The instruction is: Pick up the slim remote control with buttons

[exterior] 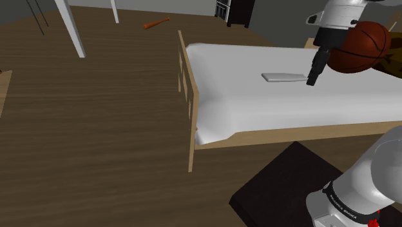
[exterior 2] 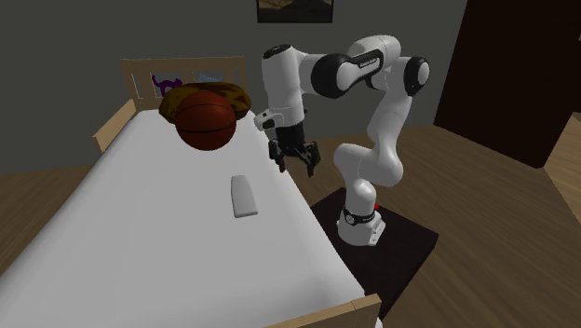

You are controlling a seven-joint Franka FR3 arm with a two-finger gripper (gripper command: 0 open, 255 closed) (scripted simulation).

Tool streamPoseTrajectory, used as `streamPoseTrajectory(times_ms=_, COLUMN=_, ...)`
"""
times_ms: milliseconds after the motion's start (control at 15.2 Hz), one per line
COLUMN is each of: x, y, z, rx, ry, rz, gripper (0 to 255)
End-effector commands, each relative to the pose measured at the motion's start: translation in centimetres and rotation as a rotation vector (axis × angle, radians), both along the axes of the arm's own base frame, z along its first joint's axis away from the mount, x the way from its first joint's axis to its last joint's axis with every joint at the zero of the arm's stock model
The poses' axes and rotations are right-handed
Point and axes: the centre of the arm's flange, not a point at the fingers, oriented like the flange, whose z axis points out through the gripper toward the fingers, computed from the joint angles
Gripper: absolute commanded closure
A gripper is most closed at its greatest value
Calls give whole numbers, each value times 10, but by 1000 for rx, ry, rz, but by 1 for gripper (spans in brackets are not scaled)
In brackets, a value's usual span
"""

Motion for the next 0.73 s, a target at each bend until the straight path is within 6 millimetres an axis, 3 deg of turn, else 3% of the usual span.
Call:
streamPoseTrajectory(times_ms=0, x=10, y=-21, z=-6, rx=-5, ry=-23, rz=126, gripper=0)
streamPoseTrajectory(times_ms=660, x=92, y=-97, z=-26, rx=-22, ry=-137, rz=697, gripper=0)
